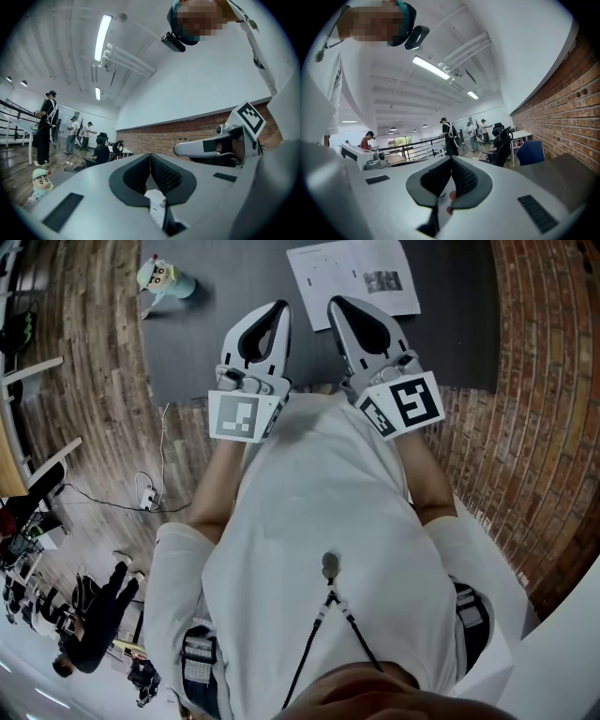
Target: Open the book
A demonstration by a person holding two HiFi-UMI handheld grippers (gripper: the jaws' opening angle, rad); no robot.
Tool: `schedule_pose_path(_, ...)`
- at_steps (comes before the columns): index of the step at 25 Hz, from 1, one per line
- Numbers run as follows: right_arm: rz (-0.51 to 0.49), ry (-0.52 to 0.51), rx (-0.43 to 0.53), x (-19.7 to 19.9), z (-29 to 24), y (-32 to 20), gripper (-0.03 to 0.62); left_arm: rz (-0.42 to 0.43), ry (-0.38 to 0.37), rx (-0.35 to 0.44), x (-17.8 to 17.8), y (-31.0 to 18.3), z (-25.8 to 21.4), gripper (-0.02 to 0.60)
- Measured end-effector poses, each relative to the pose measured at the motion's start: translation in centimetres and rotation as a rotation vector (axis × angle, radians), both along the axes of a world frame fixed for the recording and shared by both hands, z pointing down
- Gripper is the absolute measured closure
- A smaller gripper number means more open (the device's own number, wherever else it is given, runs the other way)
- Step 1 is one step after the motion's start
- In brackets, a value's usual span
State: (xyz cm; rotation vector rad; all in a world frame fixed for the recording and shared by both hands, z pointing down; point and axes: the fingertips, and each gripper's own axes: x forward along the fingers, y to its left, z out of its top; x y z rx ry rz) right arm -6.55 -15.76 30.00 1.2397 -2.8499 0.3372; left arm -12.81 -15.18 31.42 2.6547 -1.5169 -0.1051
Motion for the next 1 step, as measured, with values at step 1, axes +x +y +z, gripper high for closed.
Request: schedule_pose_path(1, 0.0, 0.0, 0.0, -0.03, 0.04, -0.06, 0.559, 0.0, 0.0, 0.0, -0.02, -0.06, 0.05, 0.558)
